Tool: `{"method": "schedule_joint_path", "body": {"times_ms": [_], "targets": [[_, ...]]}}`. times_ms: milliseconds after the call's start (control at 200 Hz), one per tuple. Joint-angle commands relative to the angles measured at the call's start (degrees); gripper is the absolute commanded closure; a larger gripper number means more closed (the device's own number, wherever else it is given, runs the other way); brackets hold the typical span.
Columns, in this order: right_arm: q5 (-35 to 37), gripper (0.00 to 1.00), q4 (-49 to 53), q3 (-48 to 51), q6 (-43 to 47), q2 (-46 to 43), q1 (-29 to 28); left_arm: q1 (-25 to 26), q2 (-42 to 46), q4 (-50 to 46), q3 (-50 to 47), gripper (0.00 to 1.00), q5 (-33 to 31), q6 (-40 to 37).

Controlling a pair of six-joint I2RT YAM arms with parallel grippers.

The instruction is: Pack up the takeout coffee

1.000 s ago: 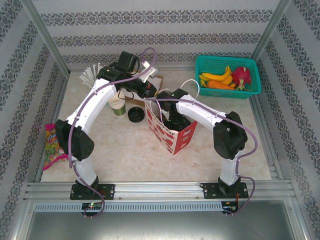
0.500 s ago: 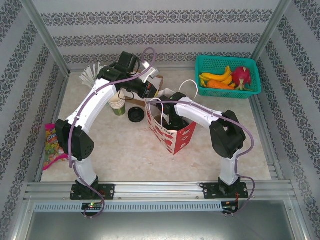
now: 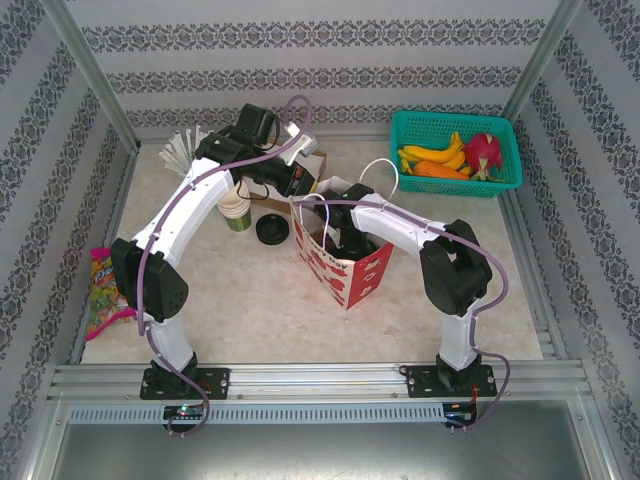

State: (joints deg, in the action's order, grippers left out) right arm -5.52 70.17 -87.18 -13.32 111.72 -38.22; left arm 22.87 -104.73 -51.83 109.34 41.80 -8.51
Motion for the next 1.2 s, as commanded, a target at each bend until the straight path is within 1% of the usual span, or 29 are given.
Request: {"method": "schedule_joint_path", "body": {"times_ms": [0, 110, 440, 600, 744, 929, 1194], "targets": [[3.28, 0.49, -8.74, 4.73, -1.36, 7.48, 1.58, 0.14, 1.98, 1.77, -0.71, 1.00, 1.03, 0.65], [3.30, 0.49, -8.65, 4.57, -1.36, 6.98, 1.57, 0.08, 1.98, 2.01, -0.71, 1.00, 1.06, 0.97], [3.67, 0.45, -5.98, 2.04, -1.17, 1.29, 1.75, 0.07, 2.07, 2.95, -0.80, 1.00, 0.89, 1.81], [3.87, 0.45, -5.57, 0.78, -1.18, 1.43, 1.71, 0.08, 1.92, 3.77, -1.09, 1.00, 1.02, 2.56], [3.51, 0.44, -7.51, 1.81, -1.35, 2.82, 1.69, 0.07, 1.38, 3.44, -0.39, 1.00, 1.08, 3.37], [2.97, 0.40, -9.19, 2.20, -1.18, 3.75, 1.68, 0.07, 0.94, 3.72, -0.57, 1.00, 1.17, 4.90], [3.51, 0.32, -7.62, 1.92, -0.83, -0.23, 1.70, 0.11, 0.68, 3.24, -0.57, 1.00, 0.62, 5.00]]}}
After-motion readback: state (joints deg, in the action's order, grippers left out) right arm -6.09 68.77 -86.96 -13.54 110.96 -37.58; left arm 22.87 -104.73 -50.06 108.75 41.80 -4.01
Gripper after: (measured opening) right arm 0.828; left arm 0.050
